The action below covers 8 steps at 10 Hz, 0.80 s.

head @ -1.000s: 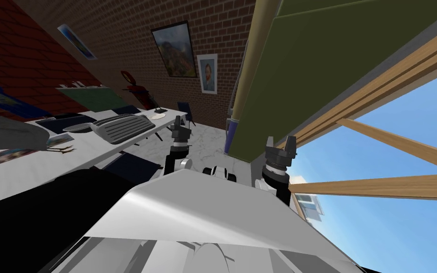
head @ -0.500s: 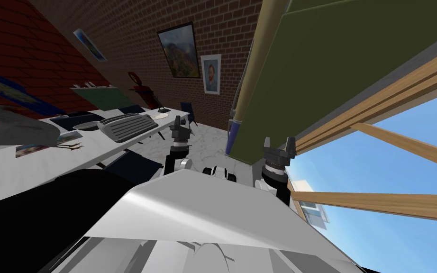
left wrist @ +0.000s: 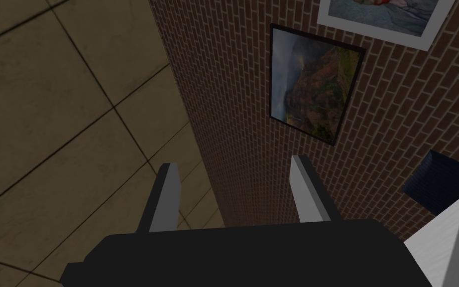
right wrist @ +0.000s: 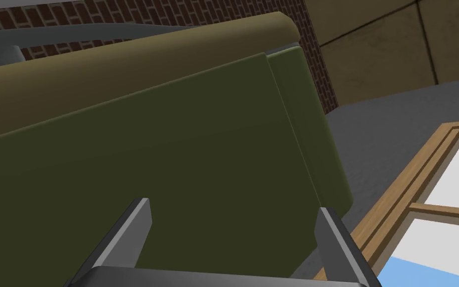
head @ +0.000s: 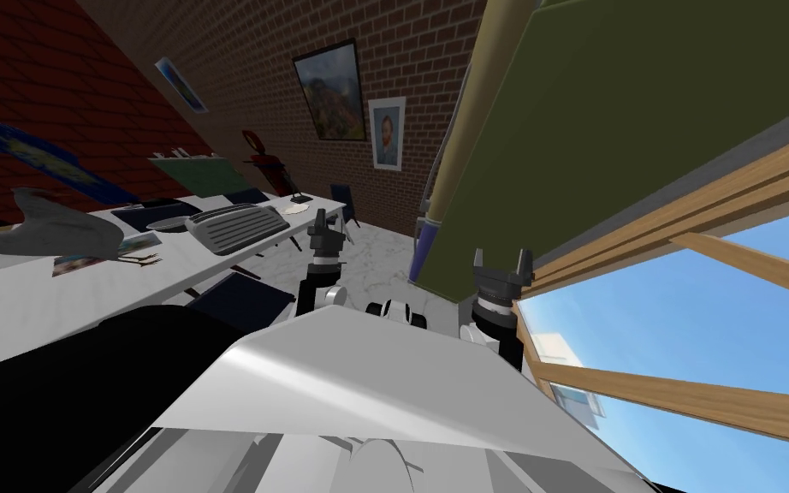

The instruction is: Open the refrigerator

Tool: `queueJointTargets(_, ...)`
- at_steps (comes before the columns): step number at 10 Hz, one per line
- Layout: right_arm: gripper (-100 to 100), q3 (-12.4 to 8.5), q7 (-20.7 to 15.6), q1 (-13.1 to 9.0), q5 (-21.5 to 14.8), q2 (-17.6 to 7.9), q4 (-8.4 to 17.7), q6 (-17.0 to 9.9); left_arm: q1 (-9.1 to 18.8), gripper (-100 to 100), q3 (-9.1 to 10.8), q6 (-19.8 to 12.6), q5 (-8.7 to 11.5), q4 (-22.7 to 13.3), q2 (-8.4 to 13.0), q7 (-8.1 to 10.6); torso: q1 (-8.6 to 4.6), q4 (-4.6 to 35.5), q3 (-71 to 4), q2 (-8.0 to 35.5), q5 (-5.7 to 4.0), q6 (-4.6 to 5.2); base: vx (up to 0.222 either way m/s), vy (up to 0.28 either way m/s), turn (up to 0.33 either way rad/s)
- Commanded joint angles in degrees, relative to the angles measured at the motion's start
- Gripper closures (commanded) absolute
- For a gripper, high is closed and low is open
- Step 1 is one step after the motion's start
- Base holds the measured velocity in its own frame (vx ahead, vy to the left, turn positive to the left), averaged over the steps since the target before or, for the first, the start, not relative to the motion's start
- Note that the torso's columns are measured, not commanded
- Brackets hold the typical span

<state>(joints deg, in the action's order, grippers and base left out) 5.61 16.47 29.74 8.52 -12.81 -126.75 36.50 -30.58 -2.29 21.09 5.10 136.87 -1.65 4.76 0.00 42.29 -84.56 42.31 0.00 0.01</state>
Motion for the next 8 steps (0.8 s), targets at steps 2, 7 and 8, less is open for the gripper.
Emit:
queueJointTargets(2, -100, 0.7, 6.1, -0.4, 4.0, -1.1, 1.8, 0.5, 0.0, 0, 0.0, 0.0, 0.0, 0.0, 0.0, 0.0, 0.02, 0.0, 0.0, 0.0, 0.01, 0.0, 0.057, 0.006, 0.088)
queueJointTargets(7, -100, 1.4, 13.6, -0.9, 7.9, -1.7, 3.5, 1.0, 0.0, 0, 0.0, 0.0, 0.0, 0.0, 0.0, 0.0, -0.02, 0.0, 0.0, 0.0, 0.0, 0.0, 0.039, 0.001, 0.07)
queueJointTargets(8, -100, 1.4, 15.2, -0.9, 7.9, -1.7, 3.5, 1.0, 0.0, 0, 0.0, 0.0, 0.0, 0.0, 0.0, 0.0, -0.02, 0.0, -0.1, -0.1, -0.01, -0.02, 0.054, -0.003, 0.066)
